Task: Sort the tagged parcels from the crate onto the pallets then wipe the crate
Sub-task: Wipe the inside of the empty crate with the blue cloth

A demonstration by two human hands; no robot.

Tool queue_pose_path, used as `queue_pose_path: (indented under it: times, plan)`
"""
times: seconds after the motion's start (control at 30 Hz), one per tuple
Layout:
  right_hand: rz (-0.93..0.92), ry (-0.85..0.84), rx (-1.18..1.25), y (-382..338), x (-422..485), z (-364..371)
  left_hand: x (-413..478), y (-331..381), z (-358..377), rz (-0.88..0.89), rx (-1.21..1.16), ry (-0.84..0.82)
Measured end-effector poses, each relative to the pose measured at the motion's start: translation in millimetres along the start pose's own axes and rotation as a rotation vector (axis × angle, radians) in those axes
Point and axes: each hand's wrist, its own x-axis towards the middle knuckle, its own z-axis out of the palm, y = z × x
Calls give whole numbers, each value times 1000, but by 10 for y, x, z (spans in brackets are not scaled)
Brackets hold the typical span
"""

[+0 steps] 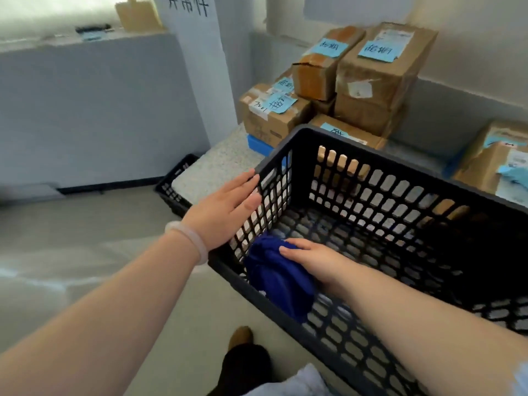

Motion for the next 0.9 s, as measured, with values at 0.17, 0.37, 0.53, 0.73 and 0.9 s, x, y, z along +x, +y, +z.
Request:
queue_pose_path:
  times: [0.17, 0.37, 0.53, 0.73, 0.9]
  plan:
    - [-76, -164, 114, 41, 91, 304, -13, 18, 4, -46, -31, 23]
    - [-481, -235, -335, 208, 245, 494, 11, -20, 29, -42, -48, 41]
    - [-466, -111, -523, 596, 649, 504, -61, -89, 75, -46, -38, 96]
    - [-299, -87, -616, 692, 845, 398, 77, -59, 56, -61, -4, 70]
    - [-193, -183, -326, 344, 403, 354, 88, -65, 60, -37, 25, 54]
